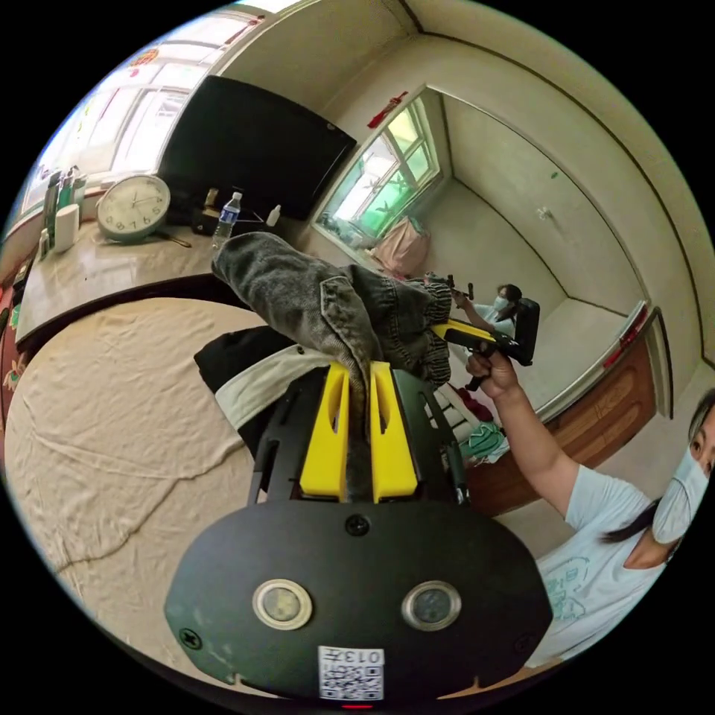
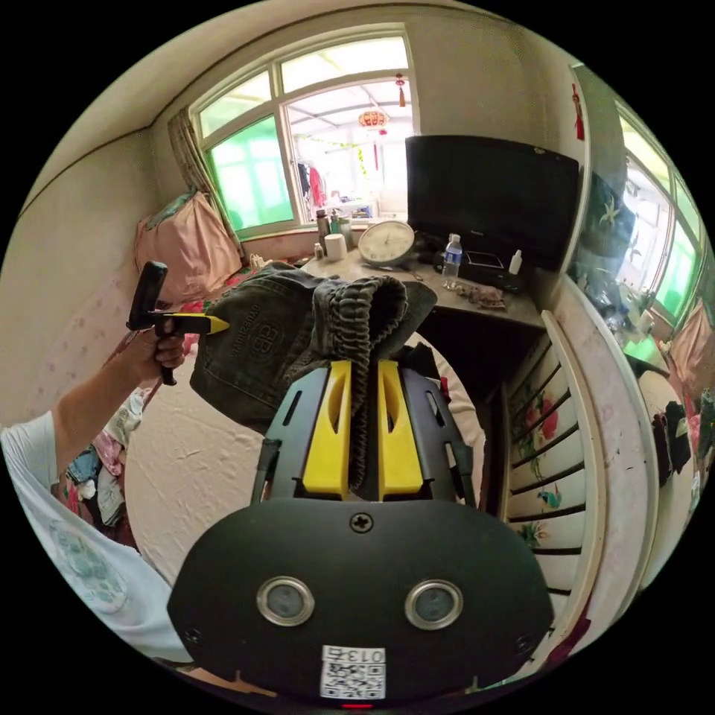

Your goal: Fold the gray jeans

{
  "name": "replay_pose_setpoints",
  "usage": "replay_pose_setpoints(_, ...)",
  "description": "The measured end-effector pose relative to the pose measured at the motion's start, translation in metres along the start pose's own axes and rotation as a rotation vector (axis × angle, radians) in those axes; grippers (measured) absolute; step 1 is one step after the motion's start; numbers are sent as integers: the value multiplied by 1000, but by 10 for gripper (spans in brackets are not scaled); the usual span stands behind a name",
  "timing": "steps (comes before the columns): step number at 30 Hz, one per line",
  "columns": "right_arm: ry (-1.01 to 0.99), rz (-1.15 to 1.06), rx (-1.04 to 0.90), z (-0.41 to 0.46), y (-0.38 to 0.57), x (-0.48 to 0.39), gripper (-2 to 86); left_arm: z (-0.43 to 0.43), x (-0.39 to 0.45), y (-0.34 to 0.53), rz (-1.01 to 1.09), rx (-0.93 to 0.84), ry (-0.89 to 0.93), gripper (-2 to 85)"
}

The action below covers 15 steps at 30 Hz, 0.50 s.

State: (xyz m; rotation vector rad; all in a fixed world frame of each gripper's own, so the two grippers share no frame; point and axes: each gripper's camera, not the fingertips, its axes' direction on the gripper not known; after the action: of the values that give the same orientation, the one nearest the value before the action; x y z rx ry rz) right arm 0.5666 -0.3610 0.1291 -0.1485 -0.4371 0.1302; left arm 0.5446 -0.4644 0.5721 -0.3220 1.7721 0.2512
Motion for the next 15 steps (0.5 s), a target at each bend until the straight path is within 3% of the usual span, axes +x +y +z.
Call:
replay_pose_setpoints(4,2,53,-133,78,-7,41,43,79,-65,-7,-172,-47,4,46)
replay_pose_setpoints(7,81,104,-285,152,13,68,42,119,-95,13,-253,-102,-109,46)
replay_pose_setpoints(11,6,195,-215,200,44,91,42,147,-101,30,-248,-55,-145,47)
replay_pose_setpoints(15,103,146,-173,233,67,67,47,168,-81,37,-183,-76,-273,51)
